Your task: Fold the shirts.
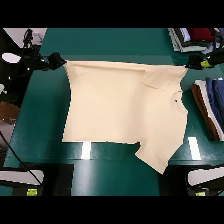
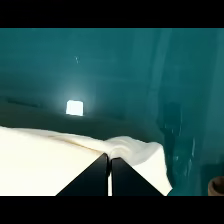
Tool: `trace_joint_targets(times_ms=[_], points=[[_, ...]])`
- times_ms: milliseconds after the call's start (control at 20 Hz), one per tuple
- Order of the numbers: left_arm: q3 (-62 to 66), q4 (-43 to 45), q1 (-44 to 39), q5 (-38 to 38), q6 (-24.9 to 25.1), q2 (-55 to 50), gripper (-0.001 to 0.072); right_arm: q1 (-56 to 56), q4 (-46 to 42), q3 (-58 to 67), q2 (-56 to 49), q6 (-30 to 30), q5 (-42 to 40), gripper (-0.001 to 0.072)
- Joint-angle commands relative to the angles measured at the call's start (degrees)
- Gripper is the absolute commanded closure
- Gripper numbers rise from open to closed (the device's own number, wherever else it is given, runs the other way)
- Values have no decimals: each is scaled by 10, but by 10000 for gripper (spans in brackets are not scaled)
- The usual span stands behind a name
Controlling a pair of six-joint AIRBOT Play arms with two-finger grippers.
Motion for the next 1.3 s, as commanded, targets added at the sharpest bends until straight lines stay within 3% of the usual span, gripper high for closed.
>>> trace_joint_targets(times_ms=[0,250,450,700,750,800,850,900,1050,1250], points=[[42,31,2,-21,8,-17,683,-1,-2,8,-8,-1,21,698],[3,142,-7,-114,-17,-17,683,18,-2,-156,64,2,0,699],[-55,155,-7,-118,-17,-17,682,36,-2,-315,134,21,-91,699],[-74,175,-7,-161,-18,-17,680,29,0,-401,172,30,-135,697],[-74,178,-7,-174,-18,-17,610,25,5,-404,172,30,-131,696],[-74,182,-7,-190,-28,-17,252,25,5,-404,172,31,-126,690],[-73,189,-6,-205,-51,-17,67,25,5,-399,172,31,-115,541],[-70,197,-2,-228,-63,-17,92,25,5,-389,172,31,-93,352],[-71,198,31,-311,-62,-1,92,16,3,-359,201,18,10,330],[-179,199,77,-322,-57,99,92,-34,6,-418,303,18,64,330]])
